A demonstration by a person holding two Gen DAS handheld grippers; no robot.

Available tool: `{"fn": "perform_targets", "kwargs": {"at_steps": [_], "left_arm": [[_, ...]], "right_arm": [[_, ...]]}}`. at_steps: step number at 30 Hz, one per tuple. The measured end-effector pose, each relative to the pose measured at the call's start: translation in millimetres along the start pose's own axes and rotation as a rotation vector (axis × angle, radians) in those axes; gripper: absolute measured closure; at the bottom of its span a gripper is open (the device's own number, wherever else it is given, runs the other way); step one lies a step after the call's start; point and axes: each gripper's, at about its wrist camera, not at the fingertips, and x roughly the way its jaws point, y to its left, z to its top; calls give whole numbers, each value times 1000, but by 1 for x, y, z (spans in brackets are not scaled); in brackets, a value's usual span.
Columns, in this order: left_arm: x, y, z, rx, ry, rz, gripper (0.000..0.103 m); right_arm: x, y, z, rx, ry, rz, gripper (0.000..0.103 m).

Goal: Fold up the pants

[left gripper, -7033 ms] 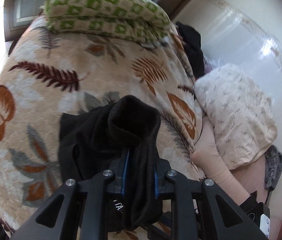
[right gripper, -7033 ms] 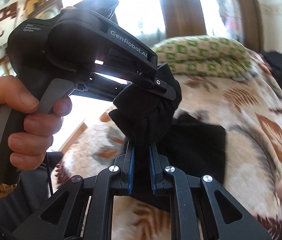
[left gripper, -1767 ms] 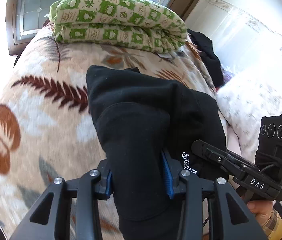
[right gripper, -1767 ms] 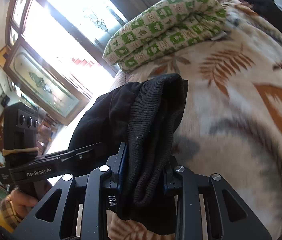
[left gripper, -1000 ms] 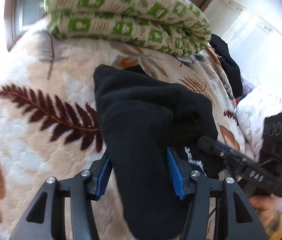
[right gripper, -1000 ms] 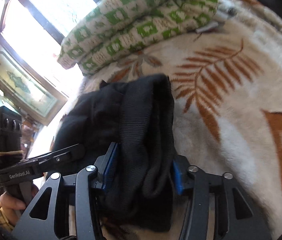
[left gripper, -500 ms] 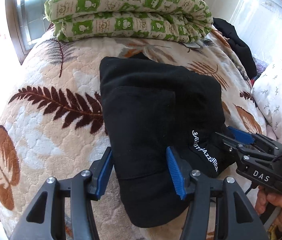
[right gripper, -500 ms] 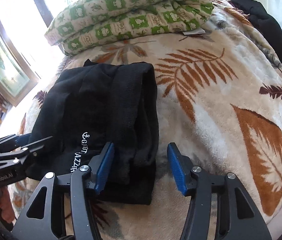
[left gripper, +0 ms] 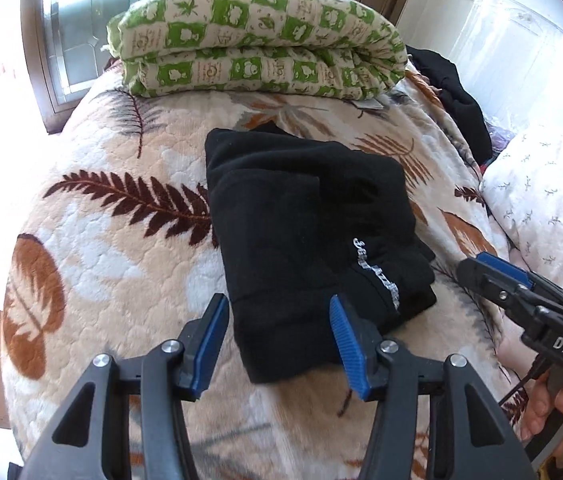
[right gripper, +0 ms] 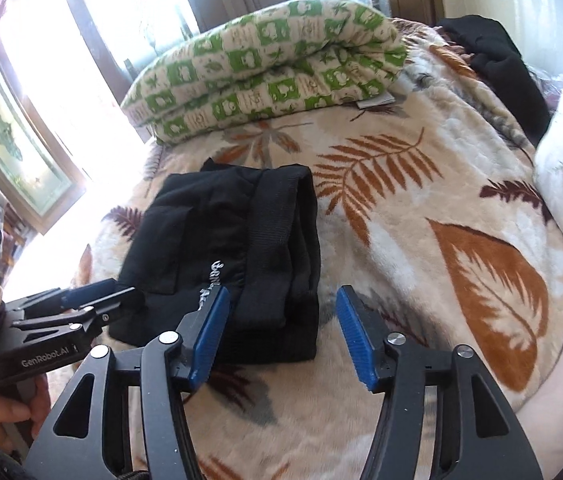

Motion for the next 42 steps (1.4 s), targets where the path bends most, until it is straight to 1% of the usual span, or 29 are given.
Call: {"fn": "perform_targets", "kwargs": {"at_steps": [4, 7, 9, 12, 14, 18, 19, 21, 22, 23, 25, 27, 29, 33, 39, 42], "left_arm": [[-17, -4, -9, 1, -16, 8, 47], [-30, -6, -20, -8, -37, 11, 46], [-37, -7, -27, -10, -48, 18, 45], [-48, -9, -38, -14, -65, 21, 41], [-55, -10, -44, -23, -83, 28, 36], [-67, -12, -55, -50, -102, 34, 36], [-70, -14, -58, -49, -102, 40, 34], [-75, -18, -61, -37, -110, 56, 27], [-79, -20, -63, -29, -122, 66, 21], [-82, -22, -65, -22, -135, 74, 15], [-88, -26, -68, -9, -151, 92, 9], [-91, -29, -69, 0, -156, 103, 8], [-93, -31, -69, -3, -156, 106, 4], [-96, -34, -71, -11, -156, 112, 1], [-99, -39, -73, -7, -142, 122, 0], [-100, -41, -73, -4, -147, 121, 0]], "right_arm": [[-22, 2, -10, 17, -11, 26, 44], [-38, 4, -18, 20, -24, 32, 39], [-49, 7, -25, 17, -31, 42, 38], [-64, 12, -32, 3, -42, 49, 34], [-75, 16, -38, -11, -57, 49, 29], [-91, 21, -50, -22, -84, 50, 26], [-94, 22, -53, -31, -91, 48, 25], [-98, 26, -56, -56, -99, 36, 24], [-99, 27, -57, -67, -100, 25, 22], [-100, 29, -57, -75, -100, 15, 18], [-101, 30, -57, -83, -98, 21, 14], [-103, 31, -58, -85, -96, 27, 12], [-105, 33, -57, -98, -93, 19, 10], [-116, 36, -59, -129, -120, -30, 6], [-124, 32, -62, -110, -123, -17, 4], [-123, 31, -64, -104, -117, -19, 4]]}}
